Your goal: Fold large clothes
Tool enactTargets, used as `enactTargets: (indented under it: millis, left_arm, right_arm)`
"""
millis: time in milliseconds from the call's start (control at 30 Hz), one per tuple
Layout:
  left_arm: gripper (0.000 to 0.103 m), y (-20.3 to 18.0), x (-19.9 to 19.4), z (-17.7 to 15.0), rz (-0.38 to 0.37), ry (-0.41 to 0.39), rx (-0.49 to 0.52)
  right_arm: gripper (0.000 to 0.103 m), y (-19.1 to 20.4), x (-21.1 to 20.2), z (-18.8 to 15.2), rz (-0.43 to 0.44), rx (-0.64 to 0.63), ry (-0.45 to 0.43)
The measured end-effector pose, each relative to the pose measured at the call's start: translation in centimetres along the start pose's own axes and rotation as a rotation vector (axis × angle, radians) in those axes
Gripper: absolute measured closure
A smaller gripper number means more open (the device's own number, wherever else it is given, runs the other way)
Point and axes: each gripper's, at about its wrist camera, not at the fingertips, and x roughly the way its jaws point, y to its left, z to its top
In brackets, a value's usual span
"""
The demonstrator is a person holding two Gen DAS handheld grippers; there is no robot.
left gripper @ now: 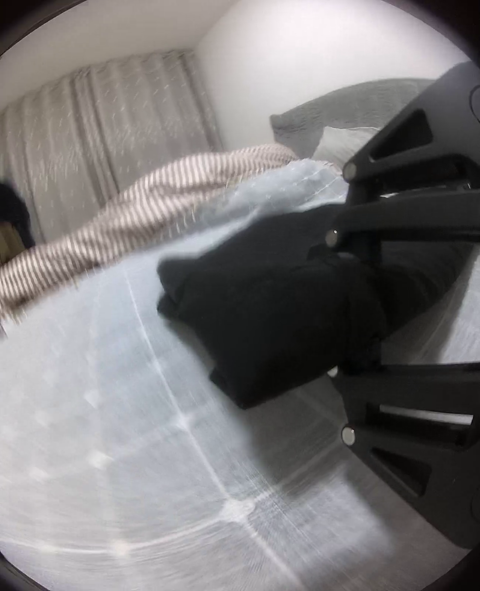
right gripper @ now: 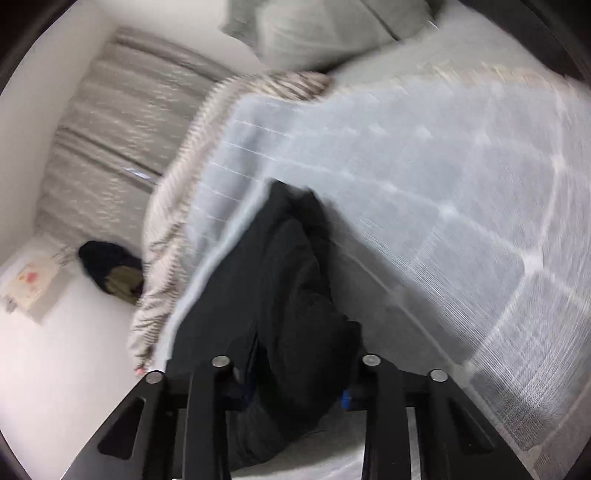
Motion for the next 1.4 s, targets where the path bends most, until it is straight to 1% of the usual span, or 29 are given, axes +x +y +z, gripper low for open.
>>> enactTargets:
  millis: [100,167,200,267,300,367,400,433,467,533,600,667,700,733,767,800,833,867,900,1000,1067,1100,1133,1167,1200,1233,1300,1367,1400]
  left_arm:
    - [0.078,-2.3,-4.1,-0.4,-0.031,-0.058,0.054]
    - [0.078,-2.0,-6.6,-0.3,-0.032,-0.090,0.048]
    - [0.077,-1.2,-7.7,-0.3,-0.023,-0.101,0.036]
    - [0.073,1.1,-8.5,-0.6,0.035,-0.092,0.003]
    - [0.068,2.5,-8.2,-0.8,0.078,-0.070,-0.012]
    - [0.062,5.9,-6.5,-1.5,0.177,-0.020,-0.054]
    - [0.056,7.0,-5.9,-1.8,0.187,-0.012,-0.076]
    - [0.054,7.9,-5.8,-2.0,0.148,-0.030,-0.108]
    - [0.052,7.7,-6.1,-2.0,0.138,-0.037,-0.117]
    - [0.030,6.5,-5.7,-1.7,0.117,-0.021,-0.084]
    - [0.024,6.0,-5.4,-1.8,0.097,-0.017,-0.061]
    - [0.024,5.9,-4.4,-2.1,0.102,0.004,-0.044]
    - [0.024,6.1,-4.3,-2.1,0.100,0.012,-0.041]
    - [0.028,5.9,-4.2,-2.3,0.105,-0.001,-0.033]
    - [0.032,5.8,-4.5,-2.5,0.112,-0.013,-0.022]
    - [0.052,5.8,-4.4,-2.3,0.123,-0.015,-0.021]
    - [0.062,6.0,-4.4,-2.2,0.132,-0.020,-0.025]
    - [0.064,6.0,-4.5,-1.8,0.122,-0.025,-0.036]
    - [0.068,6.0,-4.9,-1.8,0.109,-0.030,-0.046]
    - [0.073,4.5,-5.9,-2.0,0.088,-0.067,0.000]
    - [0.074,2.7,-6.7,-2.3,0.080,-0.097,0.072]
    - [0.074,1.7,-7.1,-2.5,0.068,-0.112,0.110]
    - [0.075,0.7,-7.5,-2.7,0.058,-0.126,0.150]
    - [0.075,-0.2,-7.8,-2.8,0.048,-0.138,0.183]
    - [0.075,-1.1,-8.2,-3.0,0.032,-0.149,0.216]
    - [0.075,-1.8,-8.4,-3.2,0.019,-0.158,0.242]
    - [0.076,-3.8,-8.9,-4.0,-0.016,-0.170,0.300]
    - [0.076,-6.1,-8.9,-4.7,-0.054,-0.173,0.357]
    - [0.076,-7.2,-8.9,-5.2,-0.077,-0.170,0.384]
  right_arm:
    - [0.074,3.0,-1.9,0.1,0.003,-0.091,-0.012]
    - [0.074,4.4,-2.6,-0.3,-0.054,-0.142,0.037]
    - [0.072,4.4,-2.8,-0.8,-0.095,-0.145,0.084]
    - [0.065,2.8,-2.7,-1.9,-0.150,-0.088,0.168]
    - [0.060,1.6,-1.9,-2.4,-0.207,-0.037,0.221]
    - [0.043,0.1,-0.6,-3.0,-0.302,-0.014,0.267]
    - [0.028,-0.3,-0.1,-3.1,-0.358,-0.038,0.255]
    - [0.023,-0.2,-0.2,-3.2,-0.383,-0.060,0.235]
    - [0.022,0.2,-0.4,-3.3,-0.418,-0.091,0.210]
    - [0.020,1.9,-1.0,-3.6,-0.487,-0.173,0.159]
    - [0.020,4.3,-1.6,-4.2,-0.615,-0.327,0.067]
    - [0.020,6.4,-2.2,-4.9,-0.678,-0.448,-0.016]
    - [0.020,7.4,-2.4,-5.2,-0.674,-0.493,-0.046]
    - [0.020,8.3,-2.6,-5.6,-0.652,-0.524,-0.068]
    - [0.020,9.3,-2.6,-6.2,-0.607,-0.554,-0.088]
    - [0.020,10.3,-2.8,-7.0,-0.547,-0.582,-0.102]
    - [0.020,10.8,-2.9,-7.5,-0.505,-0.597,-0.102]
    - [0.020,11.8,-2.3,-8.4,-0.439,-0.621,-0.087]
    - [0.020,12.5,-1.7,-9.1,-0.385,-0.638,-0.063]
    - [0.020,14.7,0.3,-12.4,-0.201,-0.703,0.075]
    - [0.021,16.3,0.9,-14.7,-0.136,-0.770,0.124]
    - [0.026,17.3,1.3,-16.2,-0.102,-0.817,0.143]
    - [0.033,18.3,1.5,-17.7,-0.056,-0.876,0.169]
    - [0.037,18.8,1.4,-18.7,-0.025,-0.908,0.191]
    - [0.044,19.3,1.5,-19.8,0.012,-0.938,0.223]
    - [0.055,19.6,1.7,-20.9,0.045,-0.957,0.257]
    - [0.068,19.9,2.9,-22.7,0.085,-0.961,0.353]
    - [0.069,19.6,4.0,-23.8,0.103,-0.936,0.425]
    - [0.069,19.4,4.6,-24.2,0.097,-0.933,0.439]
